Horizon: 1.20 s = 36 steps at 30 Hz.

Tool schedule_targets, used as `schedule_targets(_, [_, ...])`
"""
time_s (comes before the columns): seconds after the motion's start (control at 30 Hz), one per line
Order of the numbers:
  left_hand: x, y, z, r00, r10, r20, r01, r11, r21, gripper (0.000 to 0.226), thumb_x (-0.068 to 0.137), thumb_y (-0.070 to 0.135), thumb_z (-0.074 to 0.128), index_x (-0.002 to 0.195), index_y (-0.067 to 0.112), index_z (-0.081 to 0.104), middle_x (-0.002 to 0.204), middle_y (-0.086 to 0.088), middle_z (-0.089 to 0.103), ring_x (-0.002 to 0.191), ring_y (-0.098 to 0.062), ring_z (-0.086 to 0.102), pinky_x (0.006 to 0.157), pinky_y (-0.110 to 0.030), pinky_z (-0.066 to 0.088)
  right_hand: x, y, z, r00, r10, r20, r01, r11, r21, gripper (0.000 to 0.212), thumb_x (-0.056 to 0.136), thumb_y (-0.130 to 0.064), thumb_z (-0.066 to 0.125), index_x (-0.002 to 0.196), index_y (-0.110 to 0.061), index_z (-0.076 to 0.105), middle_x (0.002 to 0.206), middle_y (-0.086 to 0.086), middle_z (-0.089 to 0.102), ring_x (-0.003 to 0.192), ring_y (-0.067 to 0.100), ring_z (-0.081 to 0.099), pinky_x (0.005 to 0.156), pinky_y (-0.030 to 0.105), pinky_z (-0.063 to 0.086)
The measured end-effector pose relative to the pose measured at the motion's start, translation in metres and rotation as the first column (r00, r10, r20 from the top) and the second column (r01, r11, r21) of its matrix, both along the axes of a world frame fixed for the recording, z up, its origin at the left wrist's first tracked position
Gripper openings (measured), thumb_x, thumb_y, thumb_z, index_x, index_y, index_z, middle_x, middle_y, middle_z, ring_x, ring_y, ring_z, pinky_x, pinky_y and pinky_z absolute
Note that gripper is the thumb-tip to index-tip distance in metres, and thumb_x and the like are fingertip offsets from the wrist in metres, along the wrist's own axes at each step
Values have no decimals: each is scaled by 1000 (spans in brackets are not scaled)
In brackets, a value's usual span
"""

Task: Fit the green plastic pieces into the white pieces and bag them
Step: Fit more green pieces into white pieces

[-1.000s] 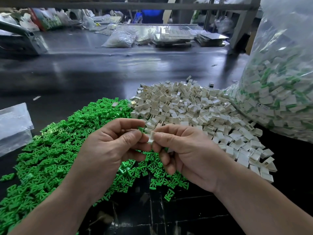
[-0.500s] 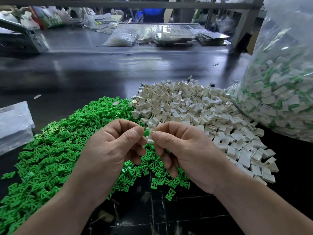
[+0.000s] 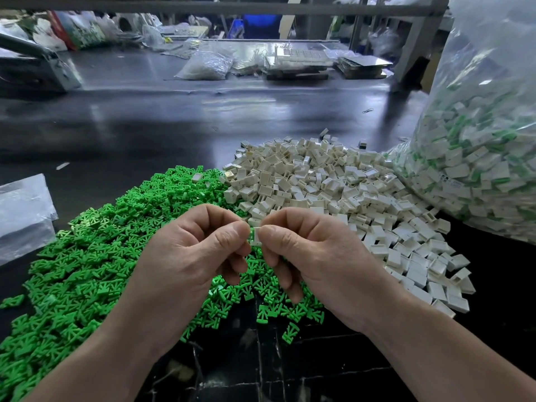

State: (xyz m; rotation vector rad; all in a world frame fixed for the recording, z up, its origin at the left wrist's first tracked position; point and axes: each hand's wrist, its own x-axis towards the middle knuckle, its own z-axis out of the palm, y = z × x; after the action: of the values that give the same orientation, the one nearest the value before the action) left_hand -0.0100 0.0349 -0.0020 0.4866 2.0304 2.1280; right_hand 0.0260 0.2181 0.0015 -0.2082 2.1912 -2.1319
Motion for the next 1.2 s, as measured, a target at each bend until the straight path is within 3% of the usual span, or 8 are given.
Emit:
schedule_targets(0.27, [4, 8, 6, 928, -275, 250, 183, 924, 337, 34, 82, 33, 73, 108, 12, 70, 66, -8, 62, 52, -16, 59, 43, -25, 48, 1, -1, 3, 992, 96, 82, -80, 980, -182, 17, 92, -30, 63, 80, -20, 68, 67, 0, 57, 47, 10, 48, 38, 20, 38])
schedule_targets(0.37, [5, 11, 5, 894, -332, 303, 181, 883, 432, 32, 81, 27, 65, 107, 11, 73, 66, -7, 64, 52, -15, 62, 43, -23, 50, 2, -2, 3, 988, 106, 109, -76, 965, -250, 22, 95, -28, 61, 74, -22, 66, 64, -1, 54, 44, 8, 45, 36, 18, 35])
schedule_targets(0.47, [7, 13, 4, 864, -387, 322, 187, 840, 509, 38, 75, 26, 75, 109, 7, 72, 70, -9, 67, 56, -15, 66, 47, -22, 54, 2, -2, 2, 984, 114, 133, -70, 951, -302, 20, 95, -27, 61, 77, -20, 66, 64, -1, 52, 43, 8, 43, 34, 18, 34])
schedule_targets(0.57, [6, 13, 4, 853, -393, 343, 174, 835, 522, 43, 70, 26, 82, 107, 6, 73, 69, -9, 66, 55, -16, 66, 46, -23, 54, 2, -1, 3, 980, 130, 151, -79, 950, -303, 17, 92, -29, 62, 77, -21, 66, 64, 0, 51, 43, 8, 42, 34, 18, 33])
schedule_targets(0.77, [8, 16, 7, 843, -330, 424, 112, 880, 462, 25, 77, 25, 63, 93, 10, 76, 60, -8, 60, 45, -14, 59, 39, -21, 50, 1, 2, 3, 974, 137, 178, -93, 968, -235, 19, 101, -23, 59, 87, -14, 69, 63, 0, 53, 42, 7, 43, 34, 17, 33])
schedule_targets(0.97, [8, 14, 4, 824, -405, 395, 162, 838, 522, 44, 62, 26, 91, 99, 9, 73, 63, -9, 61, 49, -17, 61, 42, -24, 51, 3, 1, 5, 978, 119, 170, -81, 973, -217, 24, 100, -21, 60, 102, 3, 62, 63, 0, 53, 42, 7, 43, 34, 17, 33])
schedule_targets(1.07, [10, 16, 3, 826, -448, 343, 194, 797, 572, 40, 68, 24, 87, 102, 10, 72, 66, -10, 63, 54, -18, 64, 47, -25, 54, 3, 1, 8, 977, 139, 160, -93, 960, -262, 36, 100, -21, 58, 117, 11, 55, 62, -1, 51, 41, 7, 41, 33, 17, 31])
schedule_targets(1.2, [12, 19, 2, 843, -433, 319, 190, 795, 576, 40, 70, 25, 86, 104, 11, 72, 66, -9, 62, 53, -17, 62, 47, -26, 53, 4, 0, 7, 982, 107, 158, -61, 960, -272, 32, 101, -20, 58, 109, 11, 55, 63, 1, 50, 41, 8, 38, 33, 17, 29])
